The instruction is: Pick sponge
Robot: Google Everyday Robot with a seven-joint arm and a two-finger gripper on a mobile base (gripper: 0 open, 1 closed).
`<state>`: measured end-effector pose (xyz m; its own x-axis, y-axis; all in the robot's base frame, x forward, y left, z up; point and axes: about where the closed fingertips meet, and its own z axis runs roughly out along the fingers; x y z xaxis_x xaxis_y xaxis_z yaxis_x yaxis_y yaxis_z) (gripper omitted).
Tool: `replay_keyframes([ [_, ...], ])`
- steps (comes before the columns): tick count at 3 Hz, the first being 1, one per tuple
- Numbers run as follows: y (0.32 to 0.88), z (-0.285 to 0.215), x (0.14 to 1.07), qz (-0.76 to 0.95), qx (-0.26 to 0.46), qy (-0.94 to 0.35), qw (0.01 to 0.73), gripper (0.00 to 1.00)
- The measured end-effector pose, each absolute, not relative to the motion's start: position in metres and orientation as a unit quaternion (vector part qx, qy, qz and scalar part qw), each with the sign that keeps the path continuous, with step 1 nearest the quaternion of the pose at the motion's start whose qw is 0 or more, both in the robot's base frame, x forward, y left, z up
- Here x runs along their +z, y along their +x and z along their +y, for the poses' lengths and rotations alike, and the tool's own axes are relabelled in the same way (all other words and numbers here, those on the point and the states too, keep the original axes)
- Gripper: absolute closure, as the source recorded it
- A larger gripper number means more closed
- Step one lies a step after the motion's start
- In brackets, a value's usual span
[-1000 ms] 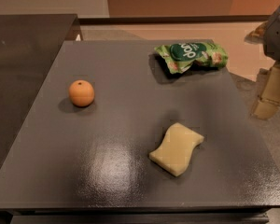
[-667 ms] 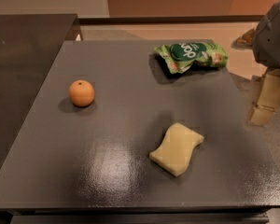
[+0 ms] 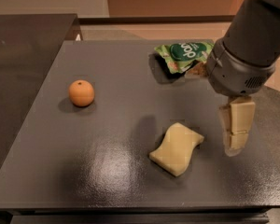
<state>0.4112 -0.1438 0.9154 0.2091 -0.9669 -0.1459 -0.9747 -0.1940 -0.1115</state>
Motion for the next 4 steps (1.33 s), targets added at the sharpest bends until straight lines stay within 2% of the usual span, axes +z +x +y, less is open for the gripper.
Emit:
replay_keyframes([
  [3, 0.379, -0.103, 0.849, 0.496, 0.054, -0.866, 0.042, 0.0],
  [4, 0.376, -0.099, 0.84, 0.484, 0.057, -0.872, 0.037, 0.18],
])
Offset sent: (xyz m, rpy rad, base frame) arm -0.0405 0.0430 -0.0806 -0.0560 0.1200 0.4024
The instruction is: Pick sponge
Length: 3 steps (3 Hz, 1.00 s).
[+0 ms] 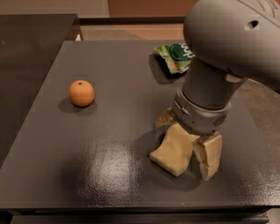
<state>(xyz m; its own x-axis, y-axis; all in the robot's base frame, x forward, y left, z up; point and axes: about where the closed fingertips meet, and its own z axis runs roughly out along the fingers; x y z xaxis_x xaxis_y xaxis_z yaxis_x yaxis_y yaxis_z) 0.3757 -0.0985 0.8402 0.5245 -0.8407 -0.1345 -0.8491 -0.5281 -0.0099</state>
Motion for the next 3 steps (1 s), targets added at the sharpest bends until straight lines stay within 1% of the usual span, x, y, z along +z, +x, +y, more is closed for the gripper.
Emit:
replay_keyframes([
  [3, 0.376, -0.088, 0.855, 0.475, 0.059, -0.876, 0.052, 0.88],
])
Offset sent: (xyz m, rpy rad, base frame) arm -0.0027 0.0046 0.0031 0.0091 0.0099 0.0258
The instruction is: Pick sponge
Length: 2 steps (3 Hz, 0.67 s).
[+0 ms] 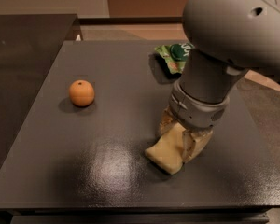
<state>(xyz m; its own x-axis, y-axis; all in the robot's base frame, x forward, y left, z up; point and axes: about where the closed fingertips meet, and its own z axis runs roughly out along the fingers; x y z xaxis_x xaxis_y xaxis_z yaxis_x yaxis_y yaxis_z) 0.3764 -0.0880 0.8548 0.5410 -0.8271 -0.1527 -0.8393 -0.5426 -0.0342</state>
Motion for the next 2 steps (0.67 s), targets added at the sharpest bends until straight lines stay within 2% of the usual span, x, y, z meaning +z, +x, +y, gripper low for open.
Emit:
replay_keyframes([
  [1, 0.382, -0.078, 0.876, 0.479, 0.056, -0.873, 0.069, 1.0],
  [2, 0.39, -0.065, 0.906, 0.486, 0.047, -0.868, 0.088, 1.0],
])
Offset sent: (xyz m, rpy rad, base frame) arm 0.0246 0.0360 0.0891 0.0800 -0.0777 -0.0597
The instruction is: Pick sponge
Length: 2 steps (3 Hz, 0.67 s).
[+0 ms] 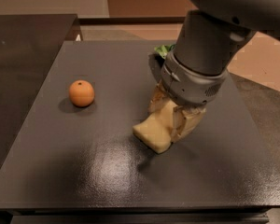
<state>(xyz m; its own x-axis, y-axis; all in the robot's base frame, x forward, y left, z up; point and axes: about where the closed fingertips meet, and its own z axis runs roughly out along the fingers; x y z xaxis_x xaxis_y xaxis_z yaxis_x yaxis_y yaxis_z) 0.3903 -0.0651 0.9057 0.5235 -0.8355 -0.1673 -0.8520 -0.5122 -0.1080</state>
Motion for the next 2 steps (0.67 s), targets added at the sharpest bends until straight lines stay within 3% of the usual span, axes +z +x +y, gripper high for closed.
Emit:
replay_keyframes([
  [1, 0.4137, -0.0421, 0.969, 0.5, 0.016, -0.855, 0.135, 1.0],
  [2, 0.4138, -0.0418, 0.9694, 0.5, 0.016, -0.855, 0.136, 1.0],
])
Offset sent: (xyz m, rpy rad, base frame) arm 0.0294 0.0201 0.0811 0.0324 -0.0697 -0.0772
